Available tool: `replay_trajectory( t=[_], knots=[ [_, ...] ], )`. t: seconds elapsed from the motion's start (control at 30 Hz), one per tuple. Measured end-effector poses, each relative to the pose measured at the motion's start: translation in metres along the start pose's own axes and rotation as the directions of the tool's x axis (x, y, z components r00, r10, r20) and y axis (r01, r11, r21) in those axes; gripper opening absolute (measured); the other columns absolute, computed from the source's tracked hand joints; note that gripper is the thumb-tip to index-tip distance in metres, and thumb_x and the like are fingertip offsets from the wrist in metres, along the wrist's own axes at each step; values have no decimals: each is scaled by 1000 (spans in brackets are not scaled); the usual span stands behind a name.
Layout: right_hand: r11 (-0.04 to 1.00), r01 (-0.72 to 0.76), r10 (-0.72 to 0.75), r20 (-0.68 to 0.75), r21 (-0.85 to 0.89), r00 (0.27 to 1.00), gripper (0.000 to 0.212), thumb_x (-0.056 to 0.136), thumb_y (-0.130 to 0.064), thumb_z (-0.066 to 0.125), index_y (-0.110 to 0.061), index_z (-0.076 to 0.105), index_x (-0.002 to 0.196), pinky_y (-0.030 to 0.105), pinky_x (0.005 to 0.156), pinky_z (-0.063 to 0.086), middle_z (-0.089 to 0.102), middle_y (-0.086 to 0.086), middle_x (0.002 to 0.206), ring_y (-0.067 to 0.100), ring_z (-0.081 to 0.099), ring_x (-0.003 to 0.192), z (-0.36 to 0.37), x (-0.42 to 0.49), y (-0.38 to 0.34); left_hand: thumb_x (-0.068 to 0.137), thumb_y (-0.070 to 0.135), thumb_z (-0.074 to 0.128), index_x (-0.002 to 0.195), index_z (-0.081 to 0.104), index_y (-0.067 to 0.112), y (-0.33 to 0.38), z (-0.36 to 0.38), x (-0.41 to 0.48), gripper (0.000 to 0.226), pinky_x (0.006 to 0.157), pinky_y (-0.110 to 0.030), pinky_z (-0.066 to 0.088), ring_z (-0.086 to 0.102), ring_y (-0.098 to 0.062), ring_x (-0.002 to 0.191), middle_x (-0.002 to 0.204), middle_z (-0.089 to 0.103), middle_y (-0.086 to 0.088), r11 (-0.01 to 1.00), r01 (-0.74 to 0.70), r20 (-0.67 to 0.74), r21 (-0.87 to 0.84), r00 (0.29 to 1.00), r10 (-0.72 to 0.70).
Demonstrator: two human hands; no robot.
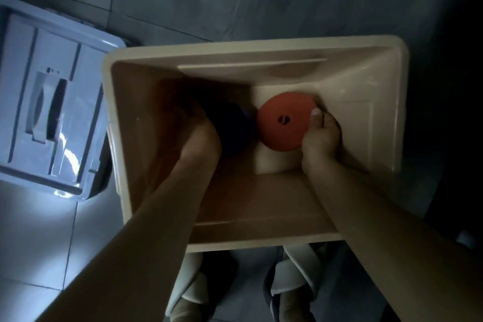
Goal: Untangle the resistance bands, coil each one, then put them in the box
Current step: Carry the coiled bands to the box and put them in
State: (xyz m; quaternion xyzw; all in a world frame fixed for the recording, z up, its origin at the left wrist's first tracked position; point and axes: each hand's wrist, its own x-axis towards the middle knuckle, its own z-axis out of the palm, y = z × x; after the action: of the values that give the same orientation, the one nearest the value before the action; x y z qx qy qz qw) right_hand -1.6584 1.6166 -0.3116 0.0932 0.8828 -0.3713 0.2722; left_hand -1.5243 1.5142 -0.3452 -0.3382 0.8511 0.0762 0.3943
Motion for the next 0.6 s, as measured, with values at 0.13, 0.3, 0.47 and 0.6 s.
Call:
replay_trajectory(
  t=[0.13,0.3,0.47,0.6],
  knots=[
    [999,-19,19,-1,45,1000,34,98,-20,42,5,58,115,36,96,45,61,22,116,33,58,108,6,5,-4,92,25,52,138,30,5,48,-44,-57,55,89,-36,44,53,-31,113,135,39,-18,240,310,241,-920,930,-278],
    [1000,-3,2,67,5,998,35,98,-23,41,-1,53,123,30,96,42,58,18,123,30,54,114,3,9,-2,98,12,42,111,46,13,90,-57,-44,14,38,-19,48,55,-9,34,59,62,-8,-647,530,568,-548,804,177],
    [867,-438,387,234,237,892,32,94,-26,43,-9,56,118,34,67,49,61,12,102,29,59,89,7,13,-12,96,3,41,82,45,14,99,-53,-38,18,43,-25,51,56,-10,33,37,58,-1,-733,445,566,-514,818,100],
    [774,-576,512,274,263,814,35,99,-21,35,-10,52,127,36,73,47,59,11,119,28,56,101,7,17,-16,96,5,43,72,49,15,99,-48,-38,27,68,-39,54,60,-22,56,64,61,-10,-615,455,557,-644,830,31]
  ],
)
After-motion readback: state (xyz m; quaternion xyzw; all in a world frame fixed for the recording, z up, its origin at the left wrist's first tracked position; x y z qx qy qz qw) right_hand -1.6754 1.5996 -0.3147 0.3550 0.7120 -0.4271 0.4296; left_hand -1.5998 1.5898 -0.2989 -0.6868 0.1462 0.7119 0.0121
